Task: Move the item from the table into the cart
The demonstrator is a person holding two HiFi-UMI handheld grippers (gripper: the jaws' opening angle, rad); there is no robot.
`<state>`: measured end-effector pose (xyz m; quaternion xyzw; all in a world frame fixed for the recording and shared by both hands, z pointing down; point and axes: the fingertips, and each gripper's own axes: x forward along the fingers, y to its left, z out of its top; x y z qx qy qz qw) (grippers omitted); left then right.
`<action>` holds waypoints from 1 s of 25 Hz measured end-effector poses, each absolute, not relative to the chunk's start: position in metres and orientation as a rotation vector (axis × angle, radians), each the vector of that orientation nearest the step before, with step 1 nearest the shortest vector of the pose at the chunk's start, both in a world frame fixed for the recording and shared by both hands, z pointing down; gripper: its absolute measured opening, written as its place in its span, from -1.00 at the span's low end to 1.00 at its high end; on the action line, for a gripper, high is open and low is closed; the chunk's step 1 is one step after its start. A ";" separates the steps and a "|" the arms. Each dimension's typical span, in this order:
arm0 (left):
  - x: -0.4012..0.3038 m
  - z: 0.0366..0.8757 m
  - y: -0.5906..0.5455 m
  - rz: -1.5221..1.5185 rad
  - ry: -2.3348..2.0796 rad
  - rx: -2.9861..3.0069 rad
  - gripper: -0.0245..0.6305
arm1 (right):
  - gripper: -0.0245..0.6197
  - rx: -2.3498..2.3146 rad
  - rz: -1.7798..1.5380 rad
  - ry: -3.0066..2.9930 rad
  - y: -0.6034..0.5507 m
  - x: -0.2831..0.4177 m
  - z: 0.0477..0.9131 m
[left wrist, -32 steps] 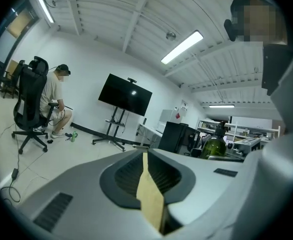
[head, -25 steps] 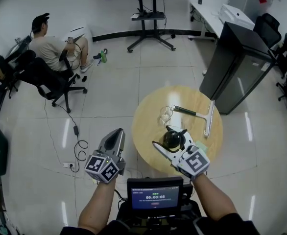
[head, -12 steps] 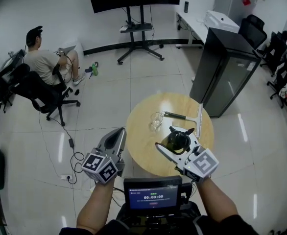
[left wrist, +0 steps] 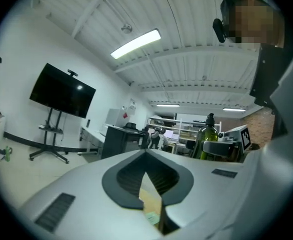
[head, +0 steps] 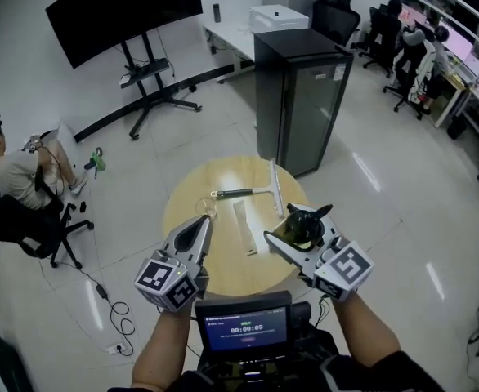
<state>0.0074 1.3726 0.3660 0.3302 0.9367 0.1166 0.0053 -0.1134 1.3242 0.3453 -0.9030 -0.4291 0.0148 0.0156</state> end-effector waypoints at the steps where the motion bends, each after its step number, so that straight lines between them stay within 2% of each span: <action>1: -0.009 0.364 1.369 0.340 2.963 0.974 -0.97 | -0.08 -2.775 0.052 -1.413 1.314 -0.130 0.342; 6: -0.061 0.363 1.368 0.290 3.107 0.665 -0.98 | -0.08 -2.572 0.054 -1.762 1.289 -0.178 0.333; 11: -0.176 0.385 1.315 0.273 3.241 0.231 -0.98 | -0.08 -2.292 0.041 -2.115 1.207 -0.268 0.344; 18: -0.333 0.376 1.123 0.287 3.218 -0.316 -0.97 | -0.08 -1.929 0.102 -2.499 0.993 -0.378 0.327; 25: -0.495 0.367 0.779 0.242 3.107 -0.941 -0.98 | -0.08 -1.443 -0.005 -2.819 0.645 -0.474 0.315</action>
